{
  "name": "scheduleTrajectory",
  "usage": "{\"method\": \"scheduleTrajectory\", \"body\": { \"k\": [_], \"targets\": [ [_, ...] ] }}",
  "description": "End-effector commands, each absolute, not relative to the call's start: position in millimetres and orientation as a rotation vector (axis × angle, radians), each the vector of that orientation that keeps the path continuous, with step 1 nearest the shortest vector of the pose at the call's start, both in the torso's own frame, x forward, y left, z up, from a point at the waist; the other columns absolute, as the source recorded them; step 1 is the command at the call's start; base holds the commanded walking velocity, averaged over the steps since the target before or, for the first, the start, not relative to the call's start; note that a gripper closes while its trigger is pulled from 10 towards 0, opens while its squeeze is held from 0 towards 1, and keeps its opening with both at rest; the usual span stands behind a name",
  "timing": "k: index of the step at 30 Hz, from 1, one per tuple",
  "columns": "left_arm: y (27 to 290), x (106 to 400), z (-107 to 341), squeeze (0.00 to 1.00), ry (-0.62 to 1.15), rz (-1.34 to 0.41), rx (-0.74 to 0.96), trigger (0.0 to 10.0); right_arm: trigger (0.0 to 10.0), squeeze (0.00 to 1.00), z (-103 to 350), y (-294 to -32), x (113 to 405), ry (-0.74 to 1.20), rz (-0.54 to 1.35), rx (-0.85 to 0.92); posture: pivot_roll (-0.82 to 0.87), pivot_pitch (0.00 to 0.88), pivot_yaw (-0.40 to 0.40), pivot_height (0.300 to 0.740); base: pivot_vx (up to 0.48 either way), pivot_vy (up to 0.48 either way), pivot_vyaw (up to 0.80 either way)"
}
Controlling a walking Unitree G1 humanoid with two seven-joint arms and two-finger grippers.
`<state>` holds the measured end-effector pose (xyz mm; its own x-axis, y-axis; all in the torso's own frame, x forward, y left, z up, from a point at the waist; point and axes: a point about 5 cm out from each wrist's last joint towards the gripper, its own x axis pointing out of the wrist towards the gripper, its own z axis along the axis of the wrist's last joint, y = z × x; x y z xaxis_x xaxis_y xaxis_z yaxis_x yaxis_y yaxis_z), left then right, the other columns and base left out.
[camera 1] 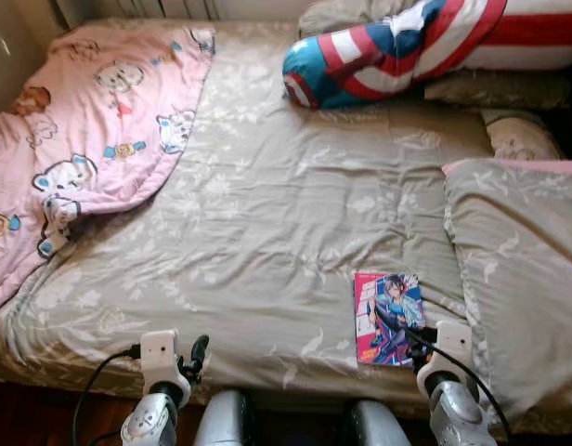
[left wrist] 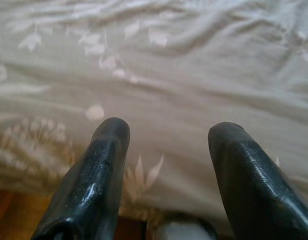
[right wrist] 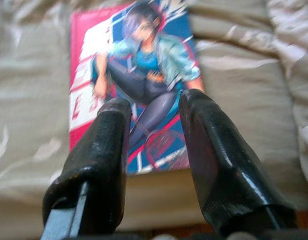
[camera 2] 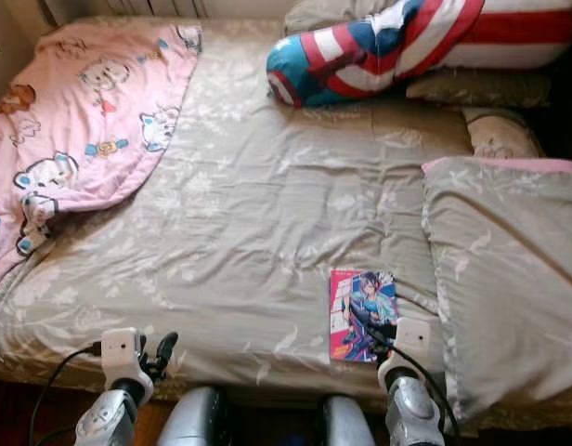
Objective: Clean up the room
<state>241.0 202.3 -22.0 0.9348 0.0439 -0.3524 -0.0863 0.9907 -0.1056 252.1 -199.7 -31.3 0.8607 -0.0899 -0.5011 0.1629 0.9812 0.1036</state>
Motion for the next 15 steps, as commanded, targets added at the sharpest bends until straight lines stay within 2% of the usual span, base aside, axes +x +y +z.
{"method": "scheduleTrajectory", "body": {
  "k": [1,15],
  "targets": [
    [204.7,227.9,-35.7,0.0,0.439,0.106,-0.146,10.0,10.0,0.0,-44.0,-196.3,238.5,0.6,-0.122,0.148,-0.01,0.136,0.006,0.732,0.0,0.0,0.0],
    [214.4,189.2,-68.0,0.0,0.685,0.192,-0.118,10.0,10.0,0.0,-66.7,-192.0,210.8,0.795,-0.074,0.092,0.01,0.01,-0.04,0.74,0.0,0.0,0.0]
  ]
}}
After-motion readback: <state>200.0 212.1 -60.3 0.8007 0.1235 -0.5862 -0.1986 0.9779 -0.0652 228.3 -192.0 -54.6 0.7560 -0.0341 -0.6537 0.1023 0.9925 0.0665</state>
